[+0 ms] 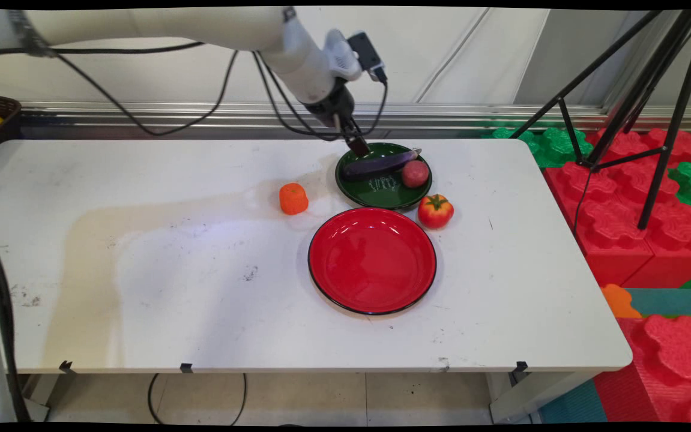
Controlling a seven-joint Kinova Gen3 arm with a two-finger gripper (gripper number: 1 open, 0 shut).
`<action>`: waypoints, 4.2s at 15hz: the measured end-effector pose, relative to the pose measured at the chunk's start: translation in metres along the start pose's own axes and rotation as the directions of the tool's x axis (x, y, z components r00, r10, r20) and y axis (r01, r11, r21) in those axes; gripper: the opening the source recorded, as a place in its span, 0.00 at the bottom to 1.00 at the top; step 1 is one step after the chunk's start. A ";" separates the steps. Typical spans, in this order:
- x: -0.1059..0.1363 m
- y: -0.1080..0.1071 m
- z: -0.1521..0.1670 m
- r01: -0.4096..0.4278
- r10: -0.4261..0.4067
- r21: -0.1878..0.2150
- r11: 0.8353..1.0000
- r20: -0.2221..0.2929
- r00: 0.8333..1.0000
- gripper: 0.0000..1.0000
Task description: Pick up the eggplant from the green plate, then place the picked object on the red plate
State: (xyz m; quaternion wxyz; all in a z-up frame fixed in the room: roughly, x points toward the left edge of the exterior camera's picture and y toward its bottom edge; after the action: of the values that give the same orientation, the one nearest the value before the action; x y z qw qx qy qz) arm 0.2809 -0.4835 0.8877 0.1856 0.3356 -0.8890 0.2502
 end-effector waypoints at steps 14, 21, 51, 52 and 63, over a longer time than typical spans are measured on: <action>0.026 0.008 0.116 0.033 -0.029 -0.031 0.999 0.122 0.992 1.00; 0.031 0.014 0.131 0.060 -0.055 -0.032 0.998 0.123 0.991 0.00; 0.026 0.142 -0.070 0.159 -0.164 0.042 0.986 0.189 0.968 0.00; 0.024 0.149 -0.071 0.160 -0.164 0.032 0.987 0.197 0.967 0.00; 0.004 0.167 -0.039 0.167 -0.162 -0.002 0.986 0.213 0.963 0.00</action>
State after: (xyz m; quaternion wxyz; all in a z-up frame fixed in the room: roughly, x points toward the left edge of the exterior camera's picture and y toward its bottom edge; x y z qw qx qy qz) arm 0.1691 -0.3552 0.8676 0.1131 0.4311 -0.8753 0.1879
